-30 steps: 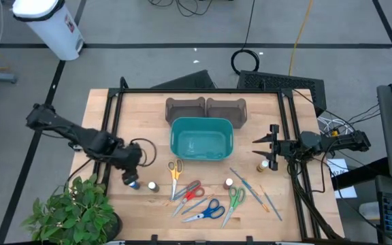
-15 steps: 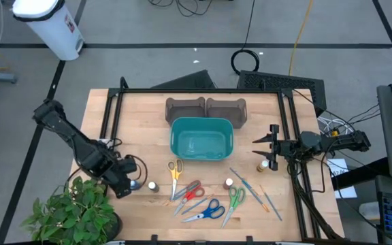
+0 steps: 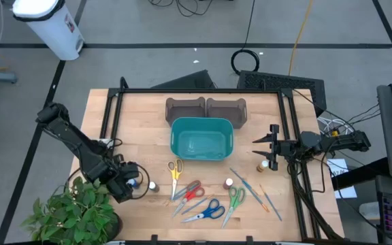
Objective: Pick & Place Paint Supplies
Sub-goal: Put the blue paint bottle into the left black bin
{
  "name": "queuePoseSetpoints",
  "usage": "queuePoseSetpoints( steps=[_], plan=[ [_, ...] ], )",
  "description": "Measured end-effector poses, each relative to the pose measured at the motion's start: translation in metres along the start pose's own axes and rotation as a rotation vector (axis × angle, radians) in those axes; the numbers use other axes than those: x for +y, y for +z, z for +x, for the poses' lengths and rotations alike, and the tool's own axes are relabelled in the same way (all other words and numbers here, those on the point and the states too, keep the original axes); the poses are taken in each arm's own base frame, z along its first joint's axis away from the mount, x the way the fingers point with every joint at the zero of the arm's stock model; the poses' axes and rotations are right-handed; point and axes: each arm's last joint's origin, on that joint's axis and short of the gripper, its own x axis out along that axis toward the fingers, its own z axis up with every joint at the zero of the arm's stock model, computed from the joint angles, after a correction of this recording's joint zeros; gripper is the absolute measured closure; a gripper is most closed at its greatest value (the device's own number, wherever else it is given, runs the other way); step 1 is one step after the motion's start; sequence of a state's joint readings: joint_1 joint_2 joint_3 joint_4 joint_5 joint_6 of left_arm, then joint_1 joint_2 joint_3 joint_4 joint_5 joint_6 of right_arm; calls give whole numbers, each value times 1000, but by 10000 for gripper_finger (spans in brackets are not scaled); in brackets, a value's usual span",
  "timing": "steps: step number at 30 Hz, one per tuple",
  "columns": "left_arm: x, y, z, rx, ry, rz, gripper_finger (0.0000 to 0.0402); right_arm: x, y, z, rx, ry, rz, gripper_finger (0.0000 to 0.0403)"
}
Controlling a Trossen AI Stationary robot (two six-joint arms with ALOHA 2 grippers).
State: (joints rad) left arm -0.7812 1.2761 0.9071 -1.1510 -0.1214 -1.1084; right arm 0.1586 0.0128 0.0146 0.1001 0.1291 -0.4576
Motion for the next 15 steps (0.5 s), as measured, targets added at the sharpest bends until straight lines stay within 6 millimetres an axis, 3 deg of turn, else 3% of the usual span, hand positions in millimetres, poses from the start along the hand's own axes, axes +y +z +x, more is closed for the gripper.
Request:
queuePoseSetpoints(
  steps=[15],
  plan=[
    [-3,-1,2,-33,21,44,151,0,0,0,0,0,0,243]
  ],
)
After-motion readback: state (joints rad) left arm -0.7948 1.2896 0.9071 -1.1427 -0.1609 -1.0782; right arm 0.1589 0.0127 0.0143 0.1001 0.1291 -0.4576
